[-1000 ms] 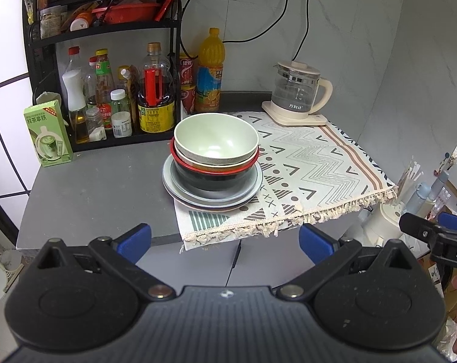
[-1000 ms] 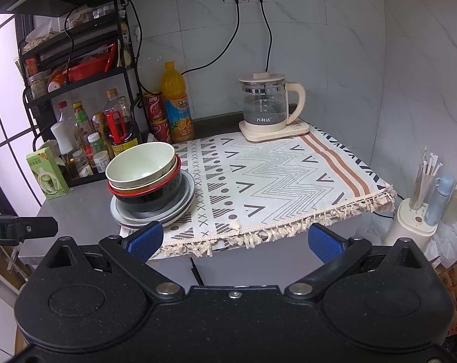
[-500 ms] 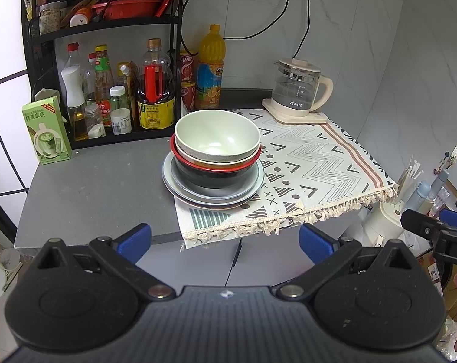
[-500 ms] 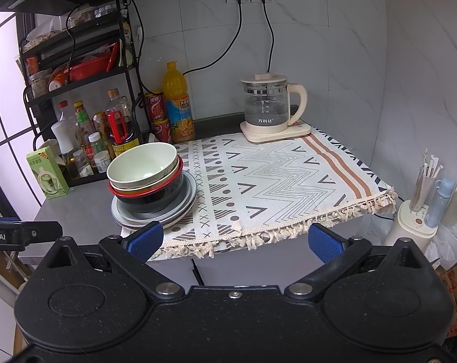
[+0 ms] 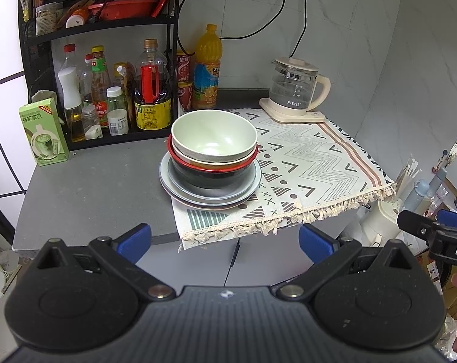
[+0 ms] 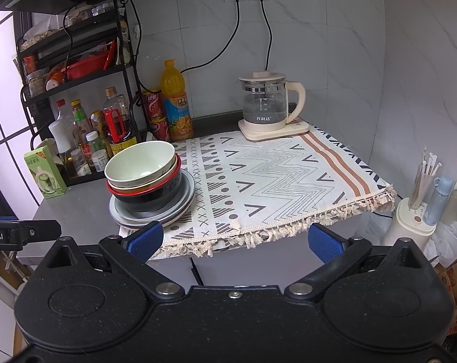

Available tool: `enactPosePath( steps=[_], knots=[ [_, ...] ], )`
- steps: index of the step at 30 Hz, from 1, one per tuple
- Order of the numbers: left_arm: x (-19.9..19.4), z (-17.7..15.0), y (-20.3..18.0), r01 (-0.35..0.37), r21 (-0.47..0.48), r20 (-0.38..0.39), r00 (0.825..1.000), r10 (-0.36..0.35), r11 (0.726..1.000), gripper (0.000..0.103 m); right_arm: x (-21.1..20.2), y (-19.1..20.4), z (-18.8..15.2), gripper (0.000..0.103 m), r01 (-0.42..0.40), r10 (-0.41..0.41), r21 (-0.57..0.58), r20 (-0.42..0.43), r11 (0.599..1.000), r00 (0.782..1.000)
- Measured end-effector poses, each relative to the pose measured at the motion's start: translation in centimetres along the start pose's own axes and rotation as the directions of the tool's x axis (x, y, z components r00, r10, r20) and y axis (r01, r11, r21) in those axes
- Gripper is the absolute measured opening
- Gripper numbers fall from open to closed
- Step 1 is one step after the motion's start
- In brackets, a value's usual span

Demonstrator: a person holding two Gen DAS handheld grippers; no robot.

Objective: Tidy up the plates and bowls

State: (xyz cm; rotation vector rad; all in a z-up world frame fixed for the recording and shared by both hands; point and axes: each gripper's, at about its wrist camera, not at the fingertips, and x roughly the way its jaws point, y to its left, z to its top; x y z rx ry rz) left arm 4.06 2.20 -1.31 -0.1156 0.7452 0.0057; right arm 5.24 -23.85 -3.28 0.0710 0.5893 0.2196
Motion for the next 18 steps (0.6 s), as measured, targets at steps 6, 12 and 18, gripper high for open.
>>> enactPosePath(
  steps=[6, 12, 18],
  knots=[
    [0.3, 0.0, -0.2, 0.001, -0.006, -0.003, 1.000, -0.001, 1.000, 0.103, 0.1, 0.1, -0.1, 0.103, 0.002, -0.002, -0.005, -0.005, 1.000, 1.000],
    [0.8, 0.0, -0.8, 0.011, -0.003, -0.012, 1.000, -0.011, 1.000, 0.103, 0.3, -0.1, -0.2, 0.103, 0.012, -0.012, -0.002, -0.011, 1.000, 1.000],
    [1.8, 0.4, -1.6, 0.024, 0.009, -0.017, 1.000, -0.024, 1.000, 0.103, 0.4, -1.1, -0.3, 0.103, 0.031, -0.031, 0.013, -0.017, 0.999, 0.999]
  ],
)
